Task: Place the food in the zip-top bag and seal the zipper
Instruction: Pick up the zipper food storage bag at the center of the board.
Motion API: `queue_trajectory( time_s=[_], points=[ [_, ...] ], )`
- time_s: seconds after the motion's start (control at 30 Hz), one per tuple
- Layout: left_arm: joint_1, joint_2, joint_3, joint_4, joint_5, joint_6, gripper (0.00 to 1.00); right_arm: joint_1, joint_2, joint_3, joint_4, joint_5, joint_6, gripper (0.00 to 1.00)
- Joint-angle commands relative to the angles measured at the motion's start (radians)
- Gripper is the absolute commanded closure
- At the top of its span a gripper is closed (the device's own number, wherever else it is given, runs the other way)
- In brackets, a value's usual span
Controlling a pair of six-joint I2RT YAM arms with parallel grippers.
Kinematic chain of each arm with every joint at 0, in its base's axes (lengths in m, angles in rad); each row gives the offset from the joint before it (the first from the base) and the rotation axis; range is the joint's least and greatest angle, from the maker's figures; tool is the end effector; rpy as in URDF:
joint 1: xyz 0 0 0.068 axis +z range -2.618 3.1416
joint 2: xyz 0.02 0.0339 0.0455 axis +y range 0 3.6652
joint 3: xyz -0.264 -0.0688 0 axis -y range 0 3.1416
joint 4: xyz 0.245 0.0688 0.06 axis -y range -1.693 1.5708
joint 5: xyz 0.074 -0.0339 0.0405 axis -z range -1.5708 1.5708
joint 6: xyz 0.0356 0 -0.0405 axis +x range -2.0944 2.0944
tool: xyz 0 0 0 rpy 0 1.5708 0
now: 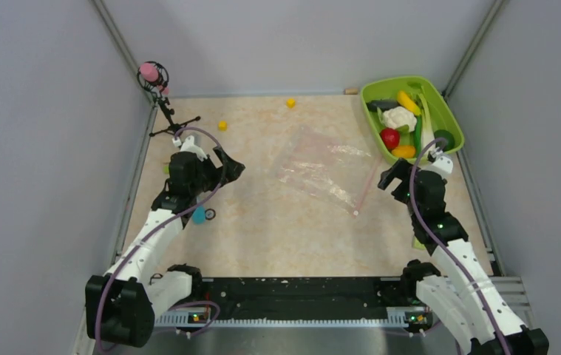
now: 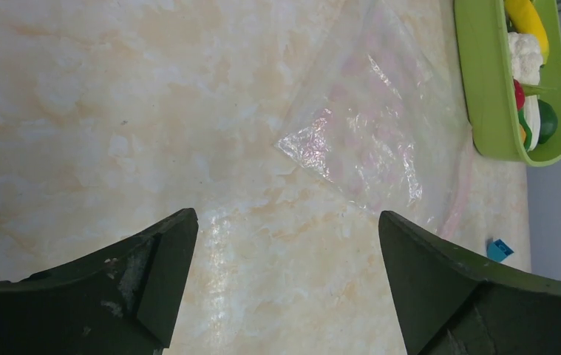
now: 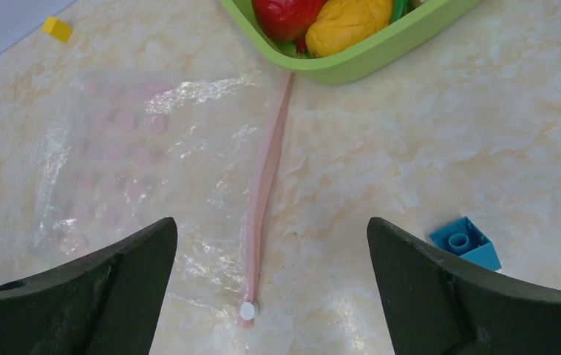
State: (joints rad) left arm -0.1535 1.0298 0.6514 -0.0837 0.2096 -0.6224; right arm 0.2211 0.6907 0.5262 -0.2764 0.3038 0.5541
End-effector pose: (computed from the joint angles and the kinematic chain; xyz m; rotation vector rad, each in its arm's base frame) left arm 0.2274 -0.0427 0.2565 -0.3531 2.0643 -0.6929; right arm 0.1640 0.0259 0.2547 0.5192 1.9267 0.1944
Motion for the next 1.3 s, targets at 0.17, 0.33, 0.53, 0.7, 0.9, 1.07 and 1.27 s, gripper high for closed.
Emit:
queue_trajectory(
  time_s=[0.17,0.33,0.53,0.7,0.9,1.07,1.27],
  points=[
    [-0.003,-0.018,-0.010,0.050,-0.034,0.005,0.02,0.008,-0.089,0.016,0.058,-0.124,-0.084,0.01],
    [-0.106,0.063,0.076,0.034,-0.084,0.034,0.02,0.009,-0.096,0.062,-0.048,-0.100,-0.071,0.01],
    [-0.267,0.218,0.176,0.004,-0.108,0.050,0.02,0.009,-0.016,0.019,0.024,-0.140,-0.020,0.01],
    [-0.316,0.250,0.175,0.008,-0.097,0.040,0.02,0.010,0.227,0.006,0.178,-0.189,0.003,0.12],
    [-0.334,0.234,0.129,0.008,-0.103,0.039,0.02,0.012,0.572,0.091,0.306,-0.263,0.026,0.28],
    [-0.337,0.241,0.122,-0.006,-0.091,0.072,0.02,0.034,0.742,0.140,0.362,-0.265,0.023,0.37],
    [-0.339,0.254,0.128,-0.012,-0.107,0.080,0.02,0.044,0.810,0.145,0.397,-0.245,0.055,0.40]
  ],
)
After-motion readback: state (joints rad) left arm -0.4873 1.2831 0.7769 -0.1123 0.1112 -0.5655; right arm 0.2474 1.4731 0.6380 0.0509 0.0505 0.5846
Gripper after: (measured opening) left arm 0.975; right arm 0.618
